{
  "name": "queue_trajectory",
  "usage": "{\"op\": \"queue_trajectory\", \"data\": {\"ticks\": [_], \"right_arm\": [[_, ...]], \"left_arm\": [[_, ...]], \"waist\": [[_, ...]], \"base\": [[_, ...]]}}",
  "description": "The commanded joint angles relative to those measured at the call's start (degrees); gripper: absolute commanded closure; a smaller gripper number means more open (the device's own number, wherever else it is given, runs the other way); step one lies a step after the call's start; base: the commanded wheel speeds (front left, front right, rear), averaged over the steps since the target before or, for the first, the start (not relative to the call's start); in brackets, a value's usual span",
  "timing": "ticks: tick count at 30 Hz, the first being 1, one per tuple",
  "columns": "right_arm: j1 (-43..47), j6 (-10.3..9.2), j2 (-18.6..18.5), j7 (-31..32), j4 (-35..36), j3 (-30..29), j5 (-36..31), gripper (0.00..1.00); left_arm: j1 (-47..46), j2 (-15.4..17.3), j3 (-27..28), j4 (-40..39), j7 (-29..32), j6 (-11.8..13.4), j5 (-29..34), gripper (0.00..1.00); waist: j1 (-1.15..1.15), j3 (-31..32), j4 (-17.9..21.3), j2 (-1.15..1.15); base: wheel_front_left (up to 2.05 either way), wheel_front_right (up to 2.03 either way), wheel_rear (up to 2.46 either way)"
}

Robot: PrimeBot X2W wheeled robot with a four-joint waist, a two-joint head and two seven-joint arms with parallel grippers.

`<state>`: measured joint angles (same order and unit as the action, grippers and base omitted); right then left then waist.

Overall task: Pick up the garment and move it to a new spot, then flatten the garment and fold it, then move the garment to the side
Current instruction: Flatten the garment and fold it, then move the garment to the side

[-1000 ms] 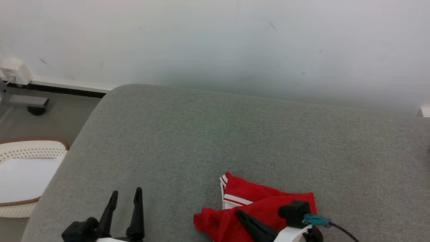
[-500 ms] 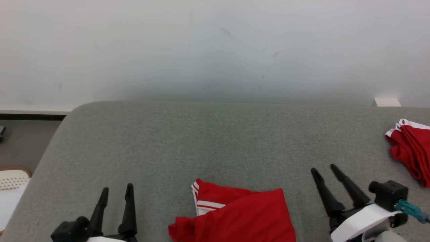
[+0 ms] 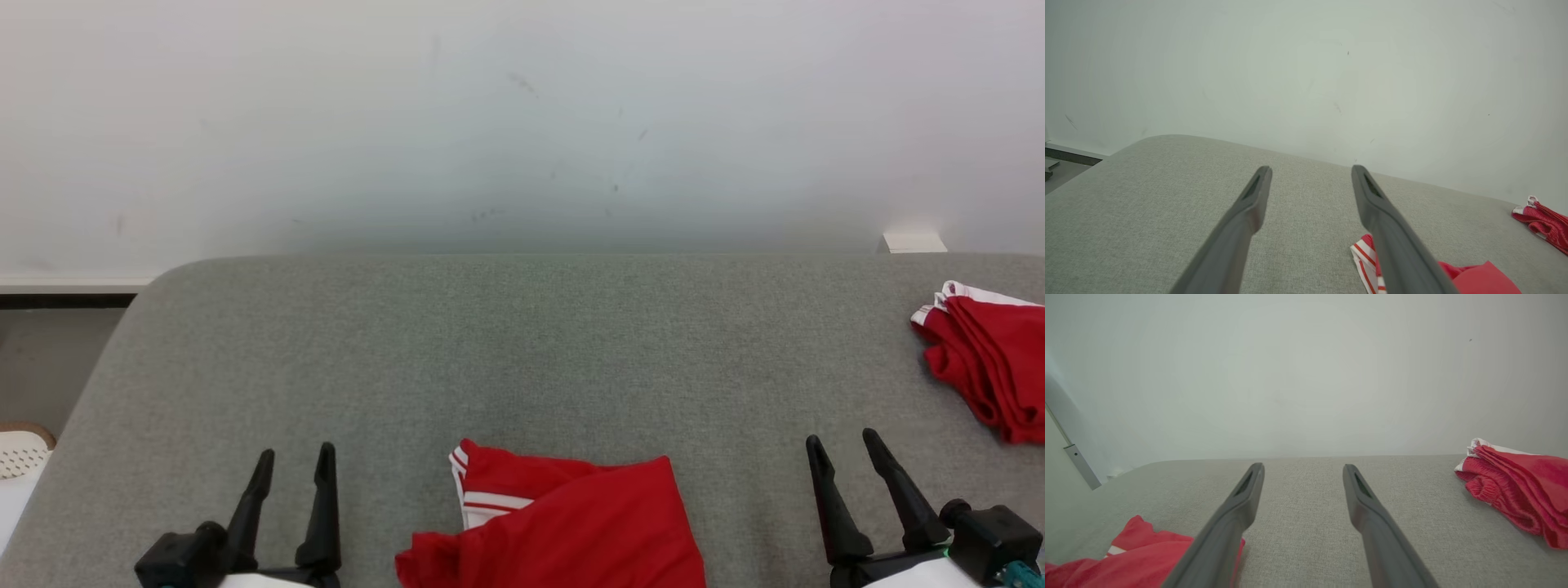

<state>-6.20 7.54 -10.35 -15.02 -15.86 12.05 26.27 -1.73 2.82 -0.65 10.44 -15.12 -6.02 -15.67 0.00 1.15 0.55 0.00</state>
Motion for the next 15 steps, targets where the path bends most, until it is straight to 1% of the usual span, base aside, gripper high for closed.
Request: {"op": "queue_trajectory", "data": {"ticks": [1,8,10,15], "right_arm": [[0.4,-0.12,0.0,-0.1,0.2,-0.3,-0.5,0.00],[0.3,-0.12,0.9,1.5,-2.0,1.3,-0.4,0.00],[-0.7,-0.13,0.8,2.5,-2.7,2.8,0.0,0.00],[-3.3,-0.13,1.8,7.7,-7.3,7.4,1.4,0.00]], "left_arm": [[0.3,0.2,0.1,0.1,0.0,-0.2,-0.3,0.00],[0.1,0.2,-0.2,0.5,0.0,-0.3,-0.7,0.00],[0.2,0.2,-0.2,0.5,0.0,-0.3,-0.9,0.00],[-0.2,0.2,-0.8,0.8,0.0,-0.3,-1.2,0.00]], "waist": [[0.00,0.0,-0.1,0.00],[0.00,0.0,-0.7,0.00],[0.00,0.0,-1.0,0.00],[0.00,-0.4,-2.4,0.00]], "base": [[0.00,0.00,0.00],[0.00,0.00,0.00],[0.00,0.00,0.00],[0.00,0.00,0.00]]}}
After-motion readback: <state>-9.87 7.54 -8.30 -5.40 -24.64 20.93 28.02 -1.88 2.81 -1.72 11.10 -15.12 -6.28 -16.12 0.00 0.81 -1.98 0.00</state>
